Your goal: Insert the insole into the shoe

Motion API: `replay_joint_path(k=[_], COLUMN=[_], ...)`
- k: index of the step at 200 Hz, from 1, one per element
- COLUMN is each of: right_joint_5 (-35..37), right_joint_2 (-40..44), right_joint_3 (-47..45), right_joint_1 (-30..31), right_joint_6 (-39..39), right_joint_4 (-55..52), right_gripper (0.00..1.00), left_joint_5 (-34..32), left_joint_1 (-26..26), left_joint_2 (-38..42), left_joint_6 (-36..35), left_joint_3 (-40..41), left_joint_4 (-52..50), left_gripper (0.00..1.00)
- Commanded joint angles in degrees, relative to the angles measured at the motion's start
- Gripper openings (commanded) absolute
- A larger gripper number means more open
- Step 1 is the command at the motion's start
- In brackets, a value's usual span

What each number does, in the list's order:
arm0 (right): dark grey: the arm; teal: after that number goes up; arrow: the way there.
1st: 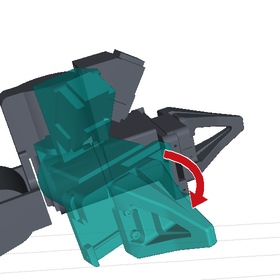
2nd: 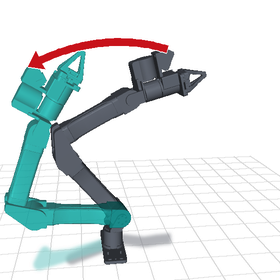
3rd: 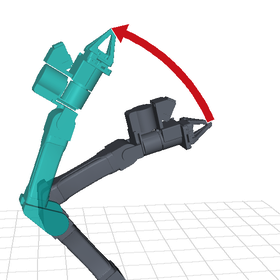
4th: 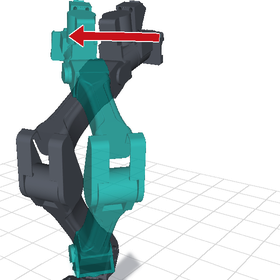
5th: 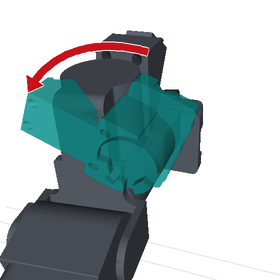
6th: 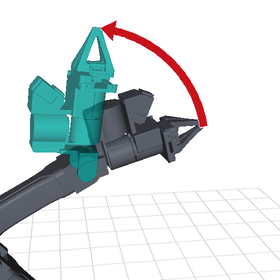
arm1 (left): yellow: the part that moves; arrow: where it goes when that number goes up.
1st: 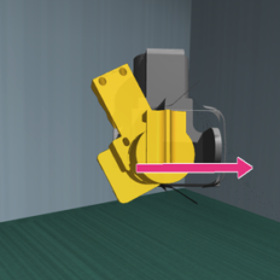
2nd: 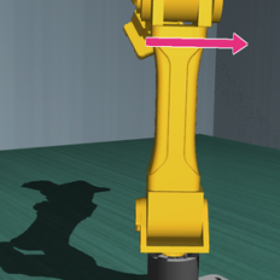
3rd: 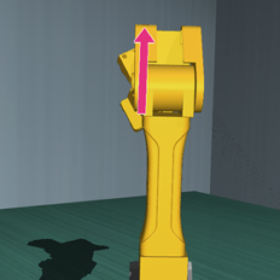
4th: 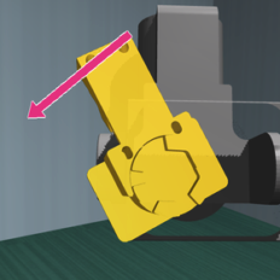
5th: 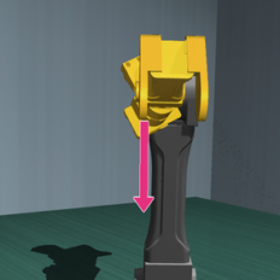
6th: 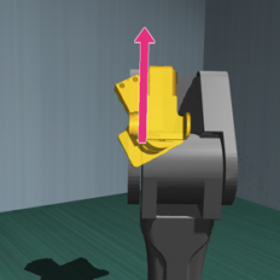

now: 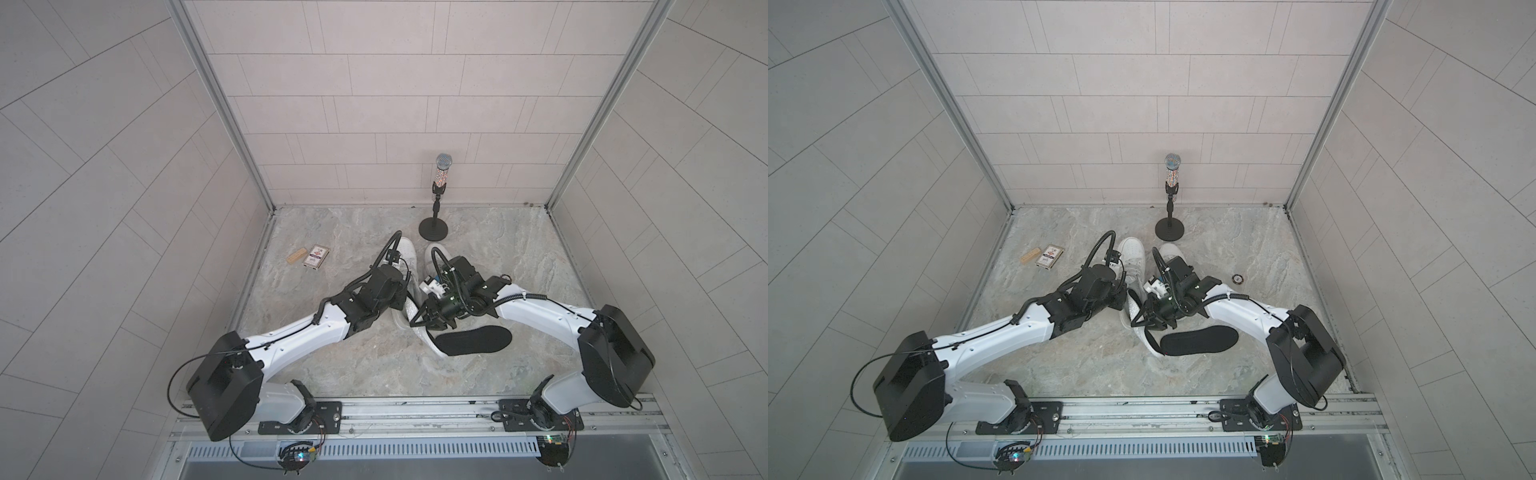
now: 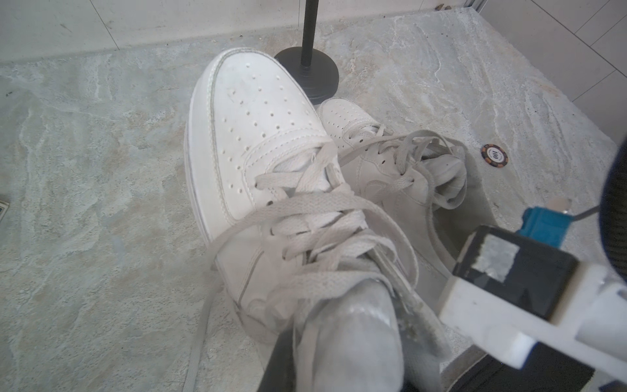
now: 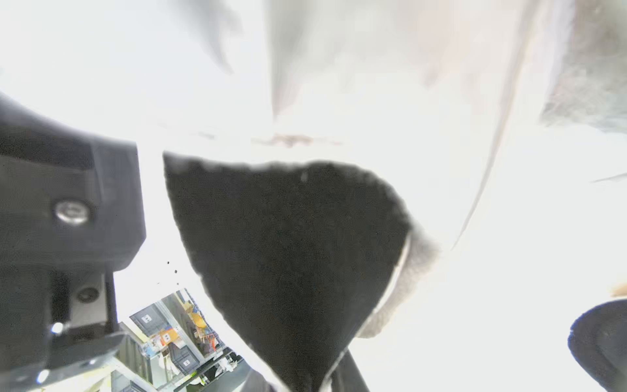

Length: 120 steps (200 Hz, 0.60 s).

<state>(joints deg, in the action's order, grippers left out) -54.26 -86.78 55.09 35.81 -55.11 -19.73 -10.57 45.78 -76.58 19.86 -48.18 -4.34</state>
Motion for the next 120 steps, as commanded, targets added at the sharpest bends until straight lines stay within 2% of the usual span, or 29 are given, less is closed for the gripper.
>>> replay_joint_path(k=[1,29,74,120], right_joint_5=[5.8,11.7,17.7,31.3], right_joint_2=[-1.6,-3.6,-5.8,-10.5], right_joint_3=[4.1,11.2,16.6,23.2], right_joint_1=[-0.7,-0.5,-0.2,0.8], right_joint_6=[5.1,12.3,17.7,23.9], right_joint_4=[-6.9,-17.1,-23.7,-32.4], right_gripper=[0.23,0.23,0.22,0.22], left_joint_5=[0.8,1.3,2.8,5.7], left_joint_1=[0.8,1.4,1.2,1.3], left_joint_2=[2.9,2.2,1.5,-0.7], left_joint_6=[-1.3,-2.2,0.1,1.6], left_joint_3=[-0.8,-2.5,-4.7,-9.7], left_joint_4=[6.4,3.9,-0.5,-8.0], left_gripper=[0.00,0.00,0.00,0.00])
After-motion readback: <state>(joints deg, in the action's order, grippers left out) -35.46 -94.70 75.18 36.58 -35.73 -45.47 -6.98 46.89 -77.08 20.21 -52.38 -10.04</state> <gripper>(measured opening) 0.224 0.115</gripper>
